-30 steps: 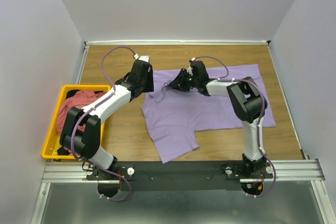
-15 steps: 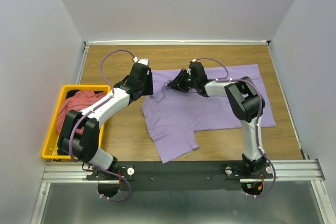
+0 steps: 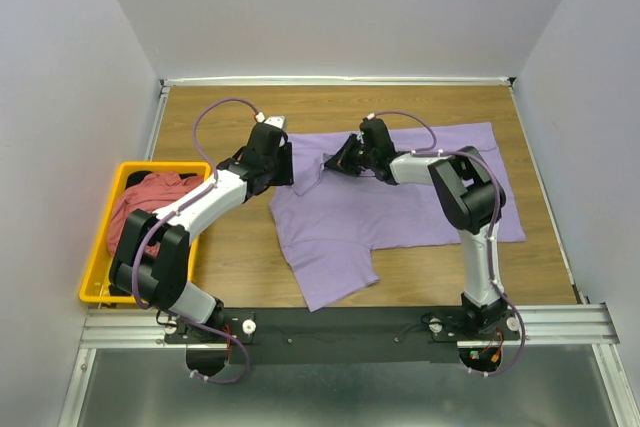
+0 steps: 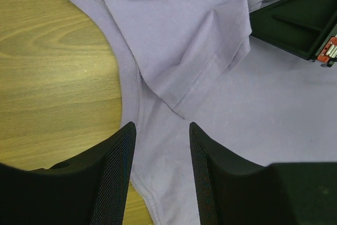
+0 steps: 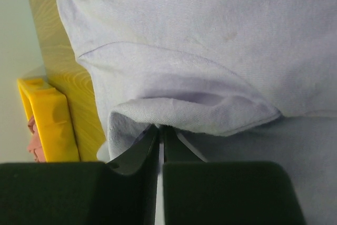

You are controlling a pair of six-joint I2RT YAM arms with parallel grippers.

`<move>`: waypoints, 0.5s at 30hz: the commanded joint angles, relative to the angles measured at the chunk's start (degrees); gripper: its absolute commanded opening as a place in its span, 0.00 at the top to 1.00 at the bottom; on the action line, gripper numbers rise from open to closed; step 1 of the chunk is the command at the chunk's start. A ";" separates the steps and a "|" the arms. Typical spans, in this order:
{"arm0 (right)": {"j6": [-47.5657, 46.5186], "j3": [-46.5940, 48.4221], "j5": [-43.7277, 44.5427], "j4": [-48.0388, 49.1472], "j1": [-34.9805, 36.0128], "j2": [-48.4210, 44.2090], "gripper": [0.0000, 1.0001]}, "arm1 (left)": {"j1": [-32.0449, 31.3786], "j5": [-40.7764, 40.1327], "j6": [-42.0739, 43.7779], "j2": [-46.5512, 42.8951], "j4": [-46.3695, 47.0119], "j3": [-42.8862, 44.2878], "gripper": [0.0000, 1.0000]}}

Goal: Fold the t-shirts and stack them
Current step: Fold the tshirt

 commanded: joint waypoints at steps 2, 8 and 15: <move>-1.83 -1.34 2.47 -4.53 0.43 -4.67 0.89 | 0.21 4.13 -1.28 -0.83 1.71 -1.12 0.47; -6.49 -0.81 3.62 -11.82 0.43 -7.39 0.89 | 0.21 7.04 -2.51 0.31 2.33 -1.82 0.48; -10.88 0.33 2.91 -18.16 0.43 -7.75 0.89 | 0.21 6.51 -5.58 3.03 3.99 -3.31 0.51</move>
